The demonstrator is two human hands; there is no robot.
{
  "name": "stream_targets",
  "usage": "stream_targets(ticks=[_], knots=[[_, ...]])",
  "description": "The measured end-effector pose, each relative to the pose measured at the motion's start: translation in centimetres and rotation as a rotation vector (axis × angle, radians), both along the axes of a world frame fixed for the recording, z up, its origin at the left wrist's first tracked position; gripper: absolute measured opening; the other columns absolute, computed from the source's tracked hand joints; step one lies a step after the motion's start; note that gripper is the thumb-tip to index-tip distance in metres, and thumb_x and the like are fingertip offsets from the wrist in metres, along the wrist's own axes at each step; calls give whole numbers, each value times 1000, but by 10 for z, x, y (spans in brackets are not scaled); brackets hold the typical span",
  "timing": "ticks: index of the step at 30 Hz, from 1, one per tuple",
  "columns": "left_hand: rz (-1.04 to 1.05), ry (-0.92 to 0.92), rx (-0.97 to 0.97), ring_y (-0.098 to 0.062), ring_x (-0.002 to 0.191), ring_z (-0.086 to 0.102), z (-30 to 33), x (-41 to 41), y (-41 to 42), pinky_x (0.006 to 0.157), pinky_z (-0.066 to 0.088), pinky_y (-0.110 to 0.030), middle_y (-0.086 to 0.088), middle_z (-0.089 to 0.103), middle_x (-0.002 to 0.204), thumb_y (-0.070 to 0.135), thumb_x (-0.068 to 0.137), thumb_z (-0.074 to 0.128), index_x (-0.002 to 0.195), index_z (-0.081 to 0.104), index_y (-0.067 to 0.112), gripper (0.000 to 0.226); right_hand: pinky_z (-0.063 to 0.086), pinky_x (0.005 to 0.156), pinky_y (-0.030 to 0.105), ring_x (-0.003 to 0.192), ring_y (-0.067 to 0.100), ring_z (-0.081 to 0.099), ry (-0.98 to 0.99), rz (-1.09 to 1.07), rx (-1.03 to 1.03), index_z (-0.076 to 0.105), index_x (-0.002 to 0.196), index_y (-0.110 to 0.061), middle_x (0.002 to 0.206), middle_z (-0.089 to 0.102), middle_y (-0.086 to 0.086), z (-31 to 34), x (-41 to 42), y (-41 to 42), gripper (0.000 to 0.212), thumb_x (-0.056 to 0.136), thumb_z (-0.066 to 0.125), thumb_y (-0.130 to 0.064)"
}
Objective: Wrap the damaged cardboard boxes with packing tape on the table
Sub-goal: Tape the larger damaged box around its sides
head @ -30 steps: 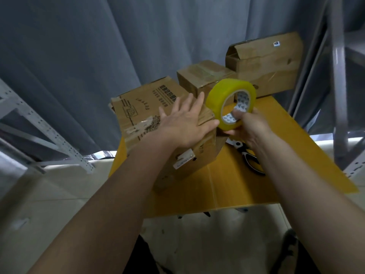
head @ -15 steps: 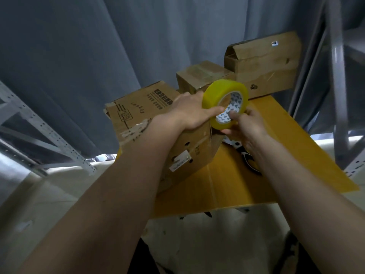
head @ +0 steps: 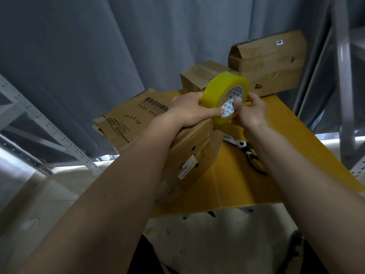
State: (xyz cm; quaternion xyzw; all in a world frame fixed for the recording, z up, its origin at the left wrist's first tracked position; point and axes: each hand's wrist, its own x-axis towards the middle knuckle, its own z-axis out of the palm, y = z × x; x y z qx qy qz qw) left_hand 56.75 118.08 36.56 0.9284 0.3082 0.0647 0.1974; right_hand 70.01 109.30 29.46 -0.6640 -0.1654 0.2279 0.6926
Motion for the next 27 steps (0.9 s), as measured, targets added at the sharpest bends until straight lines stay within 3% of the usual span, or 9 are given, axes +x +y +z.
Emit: stream_targets(ticks=[2,7,9,12,15,19,22,24,27], knots=[[-4,26,-89,-18,117,56,3,0,0,105,41,-43,10,64,124,75,75,60,119,62,40,56,57,57,35,90,30,68,-33,-5,-2,50,132,-11,121,62,13,5,4,3,36,96,56,-14],[-11,-13,-272,-16,121,54,11,-1,-2,97,40,-33,8,57,136,81,78,46,128,57,42,64,53,92,48,113,28,60,-213,-87,0,53,131,-10,126,60,12,16,8,9,36,96,56,-13],[-1,-123,-351,-13,112,61,12,-4,-2,93,45,-26,6,65,126,76,84,44,129,59,37,62,52,94,47,117,27,57,-280,-119,-13,53,133,-12,128,59,11,19,12,11,37,96,55,-14],[-5,-251,-545,-8,87,72,14,-9,0,67,50,-12,8,72,109,61,89,53,129,58,29,51,51,96,47,117,27,57,-286,-106,-31,53,133,-13,128,59,11,15,16,12,36,96,54,-13],[23,-216,-528,-10,88,72,14,-1,-4,67,49,-13,6,68,117,60,83,64,126,61,30,53,50,96,47,116,27,57,-287,-104,-23,53,131,-14,127,59,10,9,12,11,34,96,53,-12],[73,-181,-515,-1,60,69,18,13,-8,42,42,-5,7,73,92,59,80,67,110,69,22,48,52,95,44,114,22,58,-316,-83,5,53,130,-14,124,60,7,10,14,5,35,96,53,-8],[131,-283,-564,-5,55,69,14,15,-8,44,45,-9,5,73,85,53,82,70,100,70,18,40,54,92,41,107,23,60,-291,14,-29,47,136,-18,117,60,7,16,20,-2,45,94,53,-3],[170,-387,-603,-10,59,71,11,13,-6,48,48,-13,6,73,84,52,82,70,92,69,21,32,52,89,40,103,28,59,-325,43,-214,50,131,-16,115,60,11,14,26,-9,44,91,49,1],[158,-465,-661,-11,62,72,12,7,-8,49,48,-12,13,71,78,49,84,70,91,68,26,24,50,75,40,88,32,58,-562,203,-827,58,102,-5,99,59,16,3,31,-30,12,92,52,-7]])
